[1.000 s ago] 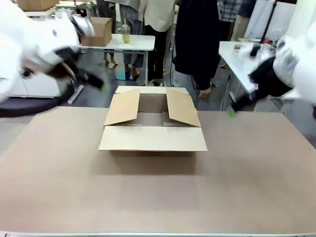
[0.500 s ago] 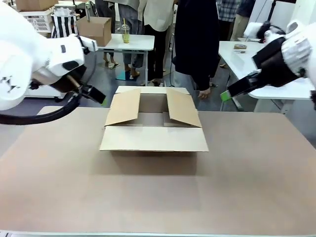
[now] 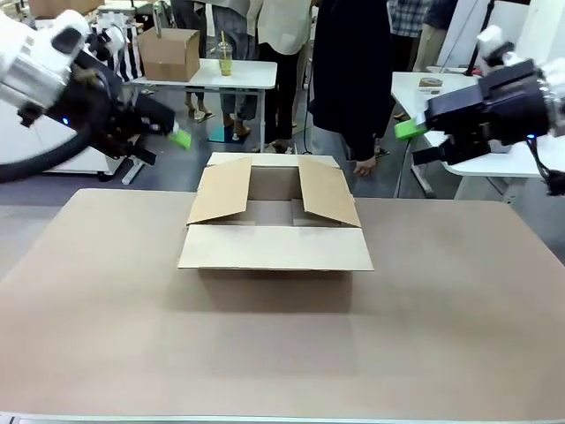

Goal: Pack the gift set into the box.
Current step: Place both hands on the side flaps of the Package Box and spread them outward.

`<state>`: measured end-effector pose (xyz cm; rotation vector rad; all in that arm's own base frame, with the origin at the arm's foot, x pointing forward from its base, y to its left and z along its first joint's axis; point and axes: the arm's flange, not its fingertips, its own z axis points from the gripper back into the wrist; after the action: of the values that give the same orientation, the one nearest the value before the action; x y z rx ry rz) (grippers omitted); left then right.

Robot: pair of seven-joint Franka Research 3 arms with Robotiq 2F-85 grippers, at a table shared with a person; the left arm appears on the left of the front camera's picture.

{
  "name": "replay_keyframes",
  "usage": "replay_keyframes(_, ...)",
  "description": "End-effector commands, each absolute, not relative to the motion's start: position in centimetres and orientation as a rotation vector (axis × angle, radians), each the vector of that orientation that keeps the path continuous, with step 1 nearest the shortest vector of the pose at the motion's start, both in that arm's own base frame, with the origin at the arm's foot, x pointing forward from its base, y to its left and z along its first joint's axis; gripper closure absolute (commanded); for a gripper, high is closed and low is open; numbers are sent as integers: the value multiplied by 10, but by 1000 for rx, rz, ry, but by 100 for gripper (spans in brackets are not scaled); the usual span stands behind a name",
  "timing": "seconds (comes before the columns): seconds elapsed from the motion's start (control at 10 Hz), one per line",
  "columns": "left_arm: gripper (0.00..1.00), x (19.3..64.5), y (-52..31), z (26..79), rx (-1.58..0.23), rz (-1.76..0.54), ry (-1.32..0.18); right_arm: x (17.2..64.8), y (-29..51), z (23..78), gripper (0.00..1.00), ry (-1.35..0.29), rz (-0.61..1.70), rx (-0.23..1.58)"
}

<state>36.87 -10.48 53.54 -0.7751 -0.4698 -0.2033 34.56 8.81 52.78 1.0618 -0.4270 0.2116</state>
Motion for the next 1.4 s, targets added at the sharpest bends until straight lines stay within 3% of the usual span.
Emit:
replay_keyframes(0.0, 0, 381, -64, 524, -1031, 76, -469, 360, 72, 517, 0, -313, -49, 1297)
replay_keyframes(0.2, 0, 382, -44, 514, -1057, 114, -527, 359, 68, 510, 0, -377, -29, 1271)
replay_keyframes(0.3, 0, 377, -54, 533, -1024, 25, -439, 354, 64, 519, 0, -321, 25, 1306)
replay_keyframes(1.0, 0, 374, -71, 536, -957, 3, -407, 354, 64, 519, 0, -321, 25, 1306)
replay_keyframes(1.3, 0, 423, -145, 559, -780, -94, -365, 354, 64, 519, 0, -321, 25, 1306)
